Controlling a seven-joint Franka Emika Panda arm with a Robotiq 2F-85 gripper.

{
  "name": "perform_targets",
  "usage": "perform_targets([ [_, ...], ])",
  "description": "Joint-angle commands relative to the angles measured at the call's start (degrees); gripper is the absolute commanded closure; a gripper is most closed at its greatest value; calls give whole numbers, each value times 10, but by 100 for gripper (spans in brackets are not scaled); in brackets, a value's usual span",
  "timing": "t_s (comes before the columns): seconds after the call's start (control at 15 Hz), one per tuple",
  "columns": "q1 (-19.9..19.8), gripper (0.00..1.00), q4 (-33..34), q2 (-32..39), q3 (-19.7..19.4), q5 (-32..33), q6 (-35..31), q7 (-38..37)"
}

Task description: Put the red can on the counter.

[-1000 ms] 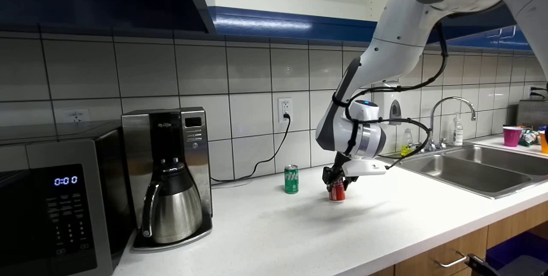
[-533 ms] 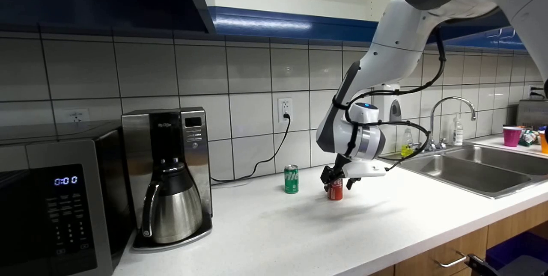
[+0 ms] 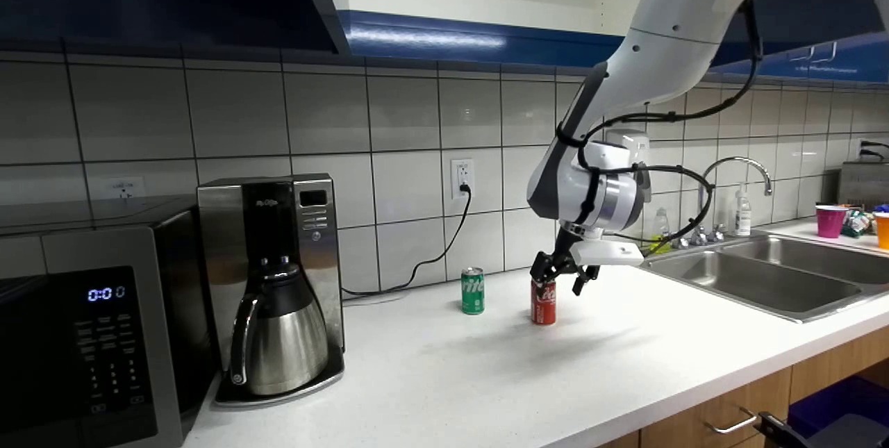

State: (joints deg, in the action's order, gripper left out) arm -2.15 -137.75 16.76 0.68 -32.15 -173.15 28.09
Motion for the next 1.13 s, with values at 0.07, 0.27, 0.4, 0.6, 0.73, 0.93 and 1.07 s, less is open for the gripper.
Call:
perform_targets([
  [0.07,31,0,-81,-133,-53,81,119,-43],
  [0.27,9,0,-98,-206,-37,164,196,-92],
  [0.4,13,0,-96,-251,-36,201,253,-118],
  [0.6,22,0,-79,-235,-43,191,255,-105],
  [0.73,24,0,-82,-260,-45,194,273,-106],
  [0.93,24,0,-87,-262,-45,194,274,-106],
  [1.07,24,0,-88,-262,-45,194,274,-106],
])
